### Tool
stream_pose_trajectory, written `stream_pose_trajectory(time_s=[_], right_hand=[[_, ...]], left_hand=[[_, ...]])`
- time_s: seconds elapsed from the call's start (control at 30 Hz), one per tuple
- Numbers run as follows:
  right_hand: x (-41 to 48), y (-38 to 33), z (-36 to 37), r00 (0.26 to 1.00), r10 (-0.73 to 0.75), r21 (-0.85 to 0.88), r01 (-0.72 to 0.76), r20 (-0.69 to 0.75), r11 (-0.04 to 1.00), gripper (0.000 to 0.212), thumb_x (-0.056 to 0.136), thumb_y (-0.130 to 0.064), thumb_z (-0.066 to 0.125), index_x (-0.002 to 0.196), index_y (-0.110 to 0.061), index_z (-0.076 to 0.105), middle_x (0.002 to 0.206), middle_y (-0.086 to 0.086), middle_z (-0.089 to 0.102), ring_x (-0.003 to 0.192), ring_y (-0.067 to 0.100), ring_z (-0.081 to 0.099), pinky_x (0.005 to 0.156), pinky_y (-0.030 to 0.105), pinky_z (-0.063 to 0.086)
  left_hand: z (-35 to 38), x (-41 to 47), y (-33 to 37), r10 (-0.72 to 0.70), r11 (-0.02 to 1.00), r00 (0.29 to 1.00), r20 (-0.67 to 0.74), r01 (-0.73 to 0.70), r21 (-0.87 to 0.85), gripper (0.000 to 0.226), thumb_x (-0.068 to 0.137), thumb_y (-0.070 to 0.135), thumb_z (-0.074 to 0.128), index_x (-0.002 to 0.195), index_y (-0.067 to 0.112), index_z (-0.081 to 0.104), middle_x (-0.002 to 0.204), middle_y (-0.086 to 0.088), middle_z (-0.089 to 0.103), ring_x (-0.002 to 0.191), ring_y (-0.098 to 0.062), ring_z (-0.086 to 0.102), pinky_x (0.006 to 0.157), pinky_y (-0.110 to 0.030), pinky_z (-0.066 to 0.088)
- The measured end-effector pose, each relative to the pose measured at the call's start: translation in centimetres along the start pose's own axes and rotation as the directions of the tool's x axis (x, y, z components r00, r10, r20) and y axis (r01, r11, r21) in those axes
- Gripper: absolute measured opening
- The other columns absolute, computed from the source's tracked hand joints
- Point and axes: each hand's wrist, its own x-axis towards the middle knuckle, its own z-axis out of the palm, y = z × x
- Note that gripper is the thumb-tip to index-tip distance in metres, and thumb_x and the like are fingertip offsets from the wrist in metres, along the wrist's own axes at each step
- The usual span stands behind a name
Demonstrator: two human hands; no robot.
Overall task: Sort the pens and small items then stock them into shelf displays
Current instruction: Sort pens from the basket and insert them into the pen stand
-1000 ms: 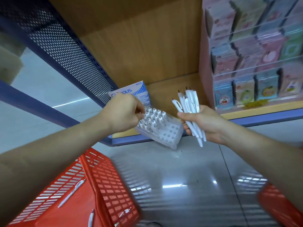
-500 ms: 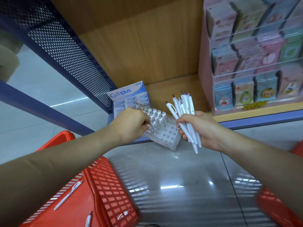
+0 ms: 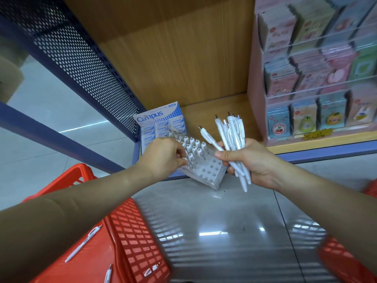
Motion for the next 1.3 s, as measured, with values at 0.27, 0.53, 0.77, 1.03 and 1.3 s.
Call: stream_pose_trajectory(time_s=[0.27, 0.53, 0.77, 1.03, 1.3], right_hand=[[0.0, -0.2, -0.1, 1.0, 0.005, -0.09, -0.005, -0.004, 0.996, 0.029, 0.074, 0.006, 0.075, 0.09, -0.011, 0.058, 0.068, 0.011, 0.056, 0.051, 0.017, 0.049, 0.04, 0.021, 0.042], [-0.3, -0.5, 0.0, 0.994, -0.024, -0.143, 0.039, 0.102, 0.989, 0.03, 0.074, 0.006, 0.075, 0.086, -0.013, 0.055, 0.062, 0.003, 0.051, 0.046, 0.012, 0.045, 0.042, 0.02, 0.041], [-0.4, -0.6, 0.2, 0.986, -0.001, -0.139, 0.025, 0.169, 0.99, 0.03, 0.066, -0.012, 0.081, 0.085, -0.012, 0.057, 0.063, 0.002, 0.055, 0.053, 0.013, 0.05, 0.045, 0.021, 0.041], [-0.3, -1.9, -0.8, 0.991, -0.07, -0.192, 0.047, -0.114, 0.98, 0.028, 0.08, -0.037, 0.074, 0.076, -0.014, 0.059, 0.056, 0.005, 0.059, 0.043, 0.012, 0.048, 0.04, 0.02, 0.041], [0.1, -1.9, -1.3, 0.985, -0.077, -0.157, 0.053, -0.151, 0.986, 0.031, 0.081, -0.043, 0.072, 0.087, -0.018, 0.055, 0.056, 0.0, 0.046, 0.042, 0.011, 0.039, 0.041, 0.021, 0.037]], left_hand=[[0.5, 0.3, -0.1, -0.011, 1.0, 1.0, 0.007, 0.011, 0.001, 0.012, 0.077, 0.028, 0.075, 0.085, 0.02, 0.074, 0.078, 0.008, 0.064, 0.08, -0.012, 0.059, 0.068, -0.023, 0.039], [-2.8, 0.8, 1.1, -0.198, 0.617, 0.973, 0.117, 0.217, -0.757, 0.021, 0.084, 0.02, 0.071, 0.104, 0.014, 0.07, 0.084, -0.009, 0.071, 0.068, -0.012, 0.063, 0.072, -0.025, 0.053], [-3.3, 0.9, 1.8, -0.248, 0.447, 0.949, 0.193, 0.289, -0.847, 0.003, 0.082, 0.002, 0.069, 0.085, 0.002, 0.07, 0.065, -0.006, 0.068, 0.06, -0.012, 0.065, 0.062, -0.019, 0.056], [-5.6, 1.3, 0.5, -0.274, 0.557, 0.958, 0.086, 0.231, -0.798, 0.006, 0.079, 0.006, 0.072, 0.082, 0.002, 0.071, 0.064, -0.008, 0.07, 0.062, -0.014, 0.069, 0.066, -0.023, 0.059], [-5.8, 1.3, -0.6, -0.258, 0.682, 0.966, 0.015, 0.193, -0.705, 0.007, 0.077, 0.008, 0.074, 0.08, 0.002, 0.072, 0.061, -0.007, 0.07, 0.058, -0.015, 0.067, 0.06, -0.023, 0.058]])
